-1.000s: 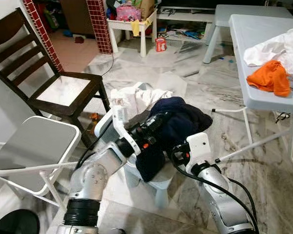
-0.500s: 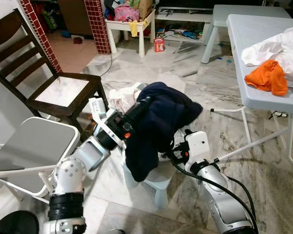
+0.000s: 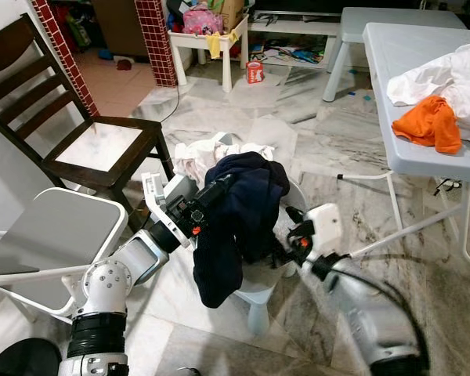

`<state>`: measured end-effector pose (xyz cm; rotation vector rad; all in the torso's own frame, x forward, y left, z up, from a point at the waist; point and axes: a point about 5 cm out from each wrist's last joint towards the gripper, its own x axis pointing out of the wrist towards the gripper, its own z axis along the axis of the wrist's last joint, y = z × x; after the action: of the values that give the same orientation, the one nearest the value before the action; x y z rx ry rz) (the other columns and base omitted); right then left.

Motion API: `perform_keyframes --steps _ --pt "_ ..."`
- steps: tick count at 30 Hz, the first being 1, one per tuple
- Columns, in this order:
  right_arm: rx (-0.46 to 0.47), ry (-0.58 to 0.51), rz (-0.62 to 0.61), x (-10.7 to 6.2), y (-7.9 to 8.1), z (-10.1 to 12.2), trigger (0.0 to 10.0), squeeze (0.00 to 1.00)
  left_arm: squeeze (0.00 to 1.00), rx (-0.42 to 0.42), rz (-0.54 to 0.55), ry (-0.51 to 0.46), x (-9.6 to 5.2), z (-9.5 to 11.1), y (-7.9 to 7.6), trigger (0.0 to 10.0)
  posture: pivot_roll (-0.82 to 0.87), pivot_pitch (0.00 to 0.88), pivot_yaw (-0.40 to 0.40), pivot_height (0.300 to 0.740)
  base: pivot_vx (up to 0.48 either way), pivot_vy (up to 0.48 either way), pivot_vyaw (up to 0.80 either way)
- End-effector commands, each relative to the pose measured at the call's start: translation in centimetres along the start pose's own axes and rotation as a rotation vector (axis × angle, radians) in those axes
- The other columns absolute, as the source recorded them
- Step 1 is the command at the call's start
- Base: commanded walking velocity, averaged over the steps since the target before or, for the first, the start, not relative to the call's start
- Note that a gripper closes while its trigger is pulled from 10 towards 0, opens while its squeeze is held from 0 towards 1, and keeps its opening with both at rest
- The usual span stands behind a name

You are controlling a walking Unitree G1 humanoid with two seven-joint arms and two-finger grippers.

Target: Hang hanger

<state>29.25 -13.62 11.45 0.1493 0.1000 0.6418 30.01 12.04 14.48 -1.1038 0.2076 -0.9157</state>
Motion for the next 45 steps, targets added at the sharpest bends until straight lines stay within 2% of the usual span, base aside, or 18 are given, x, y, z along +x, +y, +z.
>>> perform_keyframes --steps 1,4,8,11,14,18,19,22,27,28,29,30,31,34,37,41,43,45 --pt "0.024 -0.022 0.063 0.1 0.3 0.9 10.0 0.0 0.0 0.014 -0.032 0.025 0.0 0.0 -0.5 0.0 -0.1 0.065 0.063 0.74 0.0 0.0 0.0" --pt "0.112 -0.028 0.133 -0.5 -0.7 2.0 10.0 0.0 0.0 0.013 -0.108 0.056 0.1 0.0 -1.7 0.0 -0.1 0.066 0.061 0.74 0.0 0.0 0.0" --pt "0.142 -0.019 0.142 -0.9 -1.3 2.0 10.0 0.0 0.0 0.031 -0.159 0.063 0.3 0.4 -2.9 0.0 -0.1 0.066 0.059 0.74 0.0 0.0 0.0" --pt "0.106 0.038 0.167 -1.3 -1.4 1.5 10.0 0.0 0.0 0.071 -0.149 0.035 0.6 1.3 -3.2 0.0 -0.1 0.067 0.06 0.74 0.0 0.0 0.0" --pt "0.013 0.14 0.223 -1.9 -1.0 0.4 10.0 0.0 0.0 0.194 -0.013 -0.058 1.4 2.7 -2.0 0.0 -0.1 0.066 0.06 0.74 0.0 0.0 0.0" --pt "-0.094 0.15 0.02 -1.1 -3.2 0.2 10.0 0.0 0.0 0.318 0.102 -0.059 1.6 2.9 -0.6 0.0 -0.1 0.064 0.058 0.74 0.0 0.0 0.0" --pt "-0.094 0.15 0.02 -1.1 -3.2 0.2 10.0 0.0 0.0 0.318 0.102 -0.059 1.6 2.9 -0.6 0.0 -0.1 0.064 0.058 0.74 0.0 0.0 0.0" --pt "-0.11 0.084 -0.157 -0.4 -4.6 1.3 10.0 0.0 0.0 0.433 0.175 0.0 1.5 2.0 0.2 0.0 -0.1 0.061 0.058 0.74 0.0 0.0 0.0" --pt "-0.118 0.015 -0.268 0.0 -4.6 1.8 10.0 0.0 0.0 0.586 0.254 0.063 1.5 0.9 0.5 0.0 -0.1 0.056 0.059 0.74 0.0 0.0 0.0" --pt "-0.099 -0.012 -0.286 0.1 -4.0 1.6 10.0 0.0 0.0 0.667 0.242 0.082 1.6 0.4 0.2 0.0 -0.1 0.054 0.059 0.74 0.0 0.0 0.0" --pt "-0.099 -0.012 -0.286 0.1 -4.0 1.6 10.0 0.0 0.0 0.667 0.242 0.082 1.6 0.4 0.2 0.0 -0.1 0.054 0.059 0.74 0.0 0.0 0.0" --pt "-0.104 -0.023 -0.307 0.2 -3.3 1.2 10.0 0.0 0.0 0.779 0.311 0.082 1.4 0.3 0.2 2.8 -0.09 0.05 0.056 0.74 0.0 0.0 0.0" --pt "-0.088 -0.032 -0.33 0.3 -2.5 0.6 10.0 0.0 0.0 0.907 0.394 0.111 1.2 0.2 0.4 10.0 -0.09 0.046 0.057 0.74 0.0 0.0 0.0" --pt "-0.089 -0.035 -0.349 0.5 -1.7 0.0 10.0 0.0 0.0 1.034 0.457 0.126 0.8 0.1 0.4 10.0 -0.08 0.045 0.057 0.74 0.0 0.0 0.0" --pt "-0.073 -0.039 -0.371 0.8 -0.9 -0.6 10.0 0.0 0.0 1.078 0.504 0.099 0.2 0.2 0.2 10.0 -0.07 0.038 0.056 0.74 0.0 0.0 0.0" --pt "-0.066 -0.028 -0.38 1.1 -0.1 -1.2 10.0 0.0 0.0 1.073 0.554 0.08 -0.8 0.0 0.3 10.0 -0.07 0.028 0.063 0.74 0.0 0.0 -0.2" --pt "-0.057 -0.022 -0.378 1.1 0.6 -1.8 10.0 0.0 0.0 1.02 0.58 0.091 -2.0 -1.4 0.6 10.0 -0.06 0.018 0.076 0.74 0.0 0.0 -0.8" --pt "-0.057 -0.021 -0.381 1.1 0.7 -1.8 10.0 0.0 0.0 1.011 0.583 0.089 -2.2 -1.8 0.6 10.0 -0.06 0.017 0.078 0.74 0.0 0.0 -0.8"
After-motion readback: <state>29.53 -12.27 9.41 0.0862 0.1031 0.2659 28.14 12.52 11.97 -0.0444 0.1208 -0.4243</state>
